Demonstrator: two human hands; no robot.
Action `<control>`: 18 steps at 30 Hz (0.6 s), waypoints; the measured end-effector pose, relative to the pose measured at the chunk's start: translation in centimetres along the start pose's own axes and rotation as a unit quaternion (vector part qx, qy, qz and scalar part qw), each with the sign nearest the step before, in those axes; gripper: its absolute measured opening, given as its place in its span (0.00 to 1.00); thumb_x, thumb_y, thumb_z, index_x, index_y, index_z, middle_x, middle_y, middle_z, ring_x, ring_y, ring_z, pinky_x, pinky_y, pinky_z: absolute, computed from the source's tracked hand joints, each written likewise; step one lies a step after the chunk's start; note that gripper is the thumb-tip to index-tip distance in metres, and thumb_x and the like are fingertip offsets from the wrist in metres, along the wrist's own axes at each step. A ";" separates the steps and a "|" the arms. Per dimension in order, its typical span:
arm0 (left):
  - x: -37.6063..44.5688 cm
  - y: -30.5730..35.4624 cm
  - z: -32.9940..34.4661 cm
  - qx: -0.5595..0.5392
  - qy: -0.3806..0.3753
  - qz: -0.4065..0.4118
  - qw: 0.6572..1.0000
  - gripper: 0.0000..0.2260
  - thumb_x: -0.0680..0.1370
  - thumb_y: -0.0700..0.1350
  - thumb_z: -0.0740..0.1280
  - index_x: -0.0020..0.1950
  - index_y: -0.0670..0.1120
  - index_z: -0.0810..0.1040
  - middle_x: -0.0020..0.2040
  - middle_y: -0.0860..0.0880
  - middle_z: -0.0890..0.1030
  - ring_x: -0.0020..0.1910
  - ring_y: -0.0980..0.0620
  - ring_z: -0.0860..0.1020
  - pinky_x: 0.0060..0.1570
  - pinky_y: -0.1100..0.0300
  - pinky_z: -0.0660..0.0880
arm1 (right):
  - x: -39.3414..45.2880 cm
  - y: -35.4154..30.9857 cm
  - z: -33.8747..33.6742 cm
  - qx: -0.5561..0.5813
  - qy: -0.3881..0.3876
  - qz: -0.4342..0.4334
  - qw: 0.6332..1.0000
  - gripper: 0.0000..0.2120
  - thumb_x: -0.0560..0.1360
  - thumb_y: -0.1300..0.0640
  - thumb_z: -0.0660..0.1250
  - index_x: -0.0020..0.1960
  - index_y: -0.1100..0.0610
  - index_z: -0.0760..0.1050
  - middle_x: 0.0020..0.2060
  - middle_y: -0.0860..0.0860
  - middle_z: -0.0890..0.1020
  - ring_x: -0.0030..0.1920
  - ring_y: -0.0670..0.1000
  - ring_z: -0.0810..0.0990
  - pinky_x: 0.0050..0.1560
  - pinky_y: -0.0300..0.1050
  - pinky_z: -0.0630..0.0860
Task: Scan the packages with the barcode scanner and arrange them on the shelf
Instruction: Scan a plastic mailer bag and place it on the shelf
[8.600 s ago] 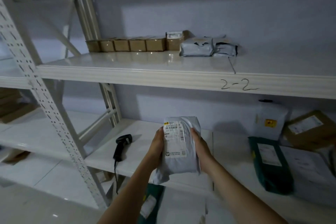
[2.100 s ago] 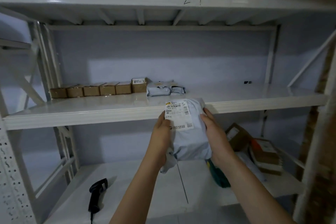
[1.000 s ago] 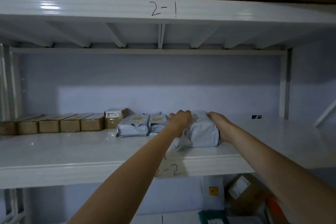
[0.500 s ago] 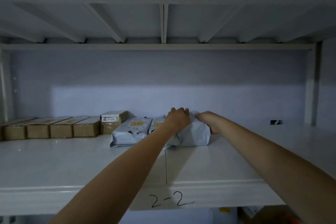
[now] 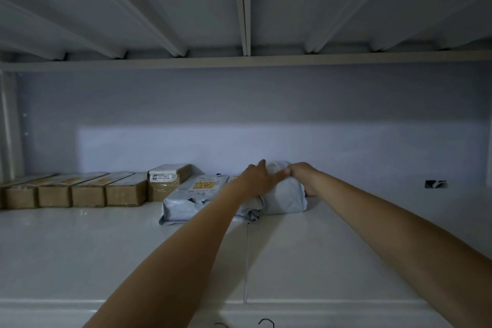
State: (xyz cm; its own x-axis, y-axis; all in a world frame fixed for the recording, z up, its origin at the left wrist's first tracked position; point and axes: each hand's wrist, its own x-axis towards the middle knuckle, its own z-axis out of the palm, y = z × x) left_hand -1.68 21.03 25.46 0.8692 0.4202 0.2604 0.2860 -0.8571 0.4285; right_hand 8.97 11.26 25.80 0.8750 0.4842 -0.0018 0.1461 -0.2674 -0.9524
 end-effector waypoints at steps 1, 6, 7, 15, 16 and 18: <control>0.3 -0.6 -0.4 0.003 -0.038 -0.003 0.999 0.50 0.71 0.74 0.60 0.80 0.43 0.49 0.77 0.41 0.61 0.74 0.41 0.64 0.69 0.48 0.64 | 0.0 0.1 -0.1 0.008 0.006 -0.001 1.000 0.17 0.83 0.63 0.55 0.65 0.72 0.73 0.56 0.64 0.79 0.53 0.60 0.78 0.53 0.50 0.76; 1.1 -2.7 -1.2 0.031 -0.080 -0.009 0.996 0.49 0.65 0.72 0.70 0.76 0.44 0.60 0.73 0.46 0.69 0.68 0.47 0.71 0.57 0.58 0.69 | 1.8 0.4 0.2 0.029 0.042 -0.026 0.998 0.19 0.85 0.60 0.51 0.67 0.70 0.72 0.64 0.65 0.77 0.60 0.60 0.77 0.53 0.45 0.71; 1.1 -2.7 -1.1 0.029 -0.072 -0.008 0.997 0.47 0.66 0.71 0.71 0.75 0.44 0.63 0.71 0.46 0.71 0.66 0.47 0.72 0.56 0.58 0.69 | 1.8 0.4 0.2 0.027 0.045 -0.033 0.998 0.19 0.84 0.61 0.51 0.66 0.70 0.72 0.64 0.66 0.77 0.62 0.61 0.77 0.55 0.45 0.72; 0.3 -2.3 -0.4 0.049 0.003 -0.033 0.998 0.50 0.64 0.70 0.72 0.75 0.42 0.60 0.72 0.44 0.70 0.68 0.44 0.71 0.52 0.57 0.67 | -0.6 -0.2 -0.1 0.007 0.051 -0.030 0.998 0.22 0.85 0.59 0.46 0.72 0.68 0.66 0.70 0.65 0.71 0.69 0.63 0.72 0.70 0.53 0.70; -0.2 -2.1 -0.3 0.046 0.012 -0.034 0.998 0.51 0.64 0.70 0.72 0.75 0.42 0.59 0.72 0.43 0.69 0.68 0.43 0.70 0.54 0.56 0.68 | -1.1 -0.3 -0.4 -0.010 0.065 -0.028 0.997 0.22 0.85 0.58 0.46 0.72 0.67 0.66 0.70 0.65 0.72 0.69 0.63 0.72 0.70 0.55 0.70; -1.1 -1.7 -0.7 0.033 0.017 -0.042 0.998 0.52 0.64 0.71 0.71 0.77 0.43 0.56 0.74 0.43 0.66 0.71 0.42 0.68 0.60 0.52 0.69 | -2.2 -0.9 -1.1 -0.031 0.093 -0.034 0.995 0.21 0.85 0.59 0.47 0.75 0.66 0.63 0.72 0.65 0.69 0.70 0.63 0.71 0.71 0.55 0.69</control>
State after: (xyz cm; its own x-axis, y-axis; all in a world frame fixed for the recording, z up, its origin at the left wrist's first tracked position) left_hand -3.36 22.23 25.12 0.8269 0.5007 0.2560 0.3847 -0.8357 0.3919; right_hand 7.43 9.57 26.94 0.9313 0.3424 0.1243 0.2316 -0.2933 -0.9276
